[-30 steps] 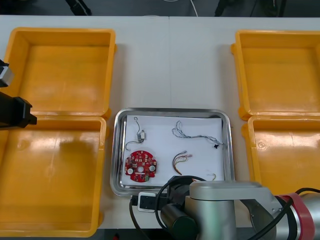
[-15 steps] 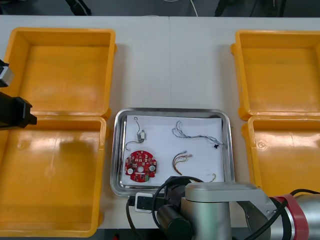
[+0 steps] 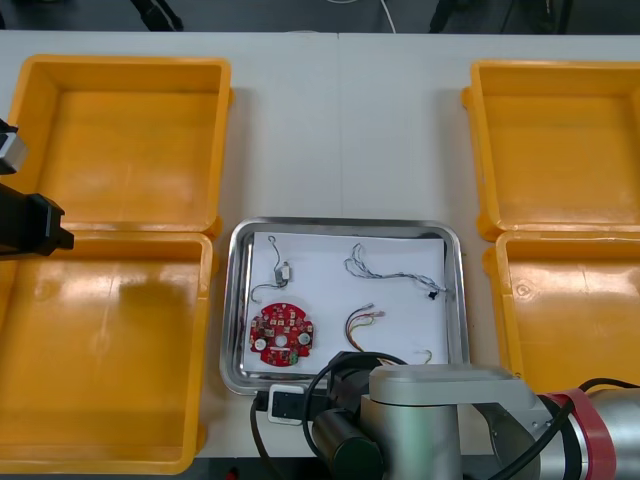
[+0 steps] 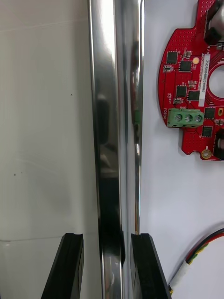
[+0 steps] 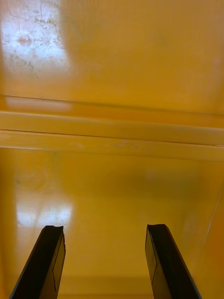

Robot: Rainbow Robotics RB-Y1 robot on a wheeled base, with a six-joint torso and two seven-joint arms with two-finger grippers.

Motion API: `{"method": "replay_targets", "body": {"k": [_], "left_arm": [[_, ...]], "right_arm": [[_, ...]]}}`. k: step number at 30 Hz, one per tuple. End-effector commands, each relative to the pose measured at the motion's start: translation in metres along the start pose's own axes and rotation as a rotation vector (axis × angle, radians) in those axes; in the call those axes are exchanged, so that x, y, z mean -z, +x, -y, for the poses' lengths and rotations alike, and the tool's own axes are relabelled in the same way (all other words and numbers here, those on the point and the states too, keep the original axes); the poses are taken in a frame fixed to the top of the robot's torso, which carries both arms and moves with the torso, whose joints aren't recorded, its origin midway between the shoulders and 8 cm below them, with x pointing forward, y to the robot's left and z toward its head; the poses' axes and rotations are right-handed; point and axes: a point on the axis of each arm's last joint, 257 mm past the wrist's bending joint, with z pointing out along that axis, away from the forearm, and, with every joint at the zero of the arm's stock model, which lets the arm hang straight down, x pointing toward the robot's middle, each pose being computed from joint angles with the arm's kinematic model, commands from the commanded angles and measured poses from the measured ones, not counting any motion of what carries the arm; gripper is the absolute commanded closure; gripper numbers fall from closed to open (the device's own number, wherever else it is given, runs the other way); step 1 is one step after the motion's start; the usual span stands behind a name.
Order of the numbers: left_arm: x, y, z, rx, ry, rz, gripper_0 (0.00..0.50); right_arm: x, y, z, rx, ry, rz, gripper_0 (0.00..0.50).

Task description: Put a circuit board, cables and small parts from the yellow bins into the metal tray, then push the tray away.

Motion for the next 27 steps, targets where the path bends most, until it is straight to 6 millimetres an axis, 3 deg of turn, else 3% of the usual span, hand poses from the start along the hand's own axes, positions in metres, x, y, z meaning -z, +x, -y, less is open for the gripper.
{"method": "replay_targets", "body": {"k": [1, 5, 12, 27], "left_arm": [[0.016, -0.010, -0.011, -0.067, -0.031, 0.040, 0.000], [0.016, -0.010, -0.011, -0.067, -0.031, 0.040, 0.000], [0.016, -0.010, -0.011, -0.067, -0.031, 0.040, 0.000], [0.016, -0.010, -0.011, -0.067, -0.031, 0.040, 0.000]], "right_arm": [[0.002, -0.010, -0.013, 0.008, -0.017, 0.027, 0.306], [0.002, -0.009, -0.011, 0.005, -0.009, 0.025, 0.364], [0.002, -0.008, -0.006, 0.009, 0.009, 0.024, 0.412], [0.001, -0.008, 0.001, 0.003, 0.021, 0.033, 0.465]]}}
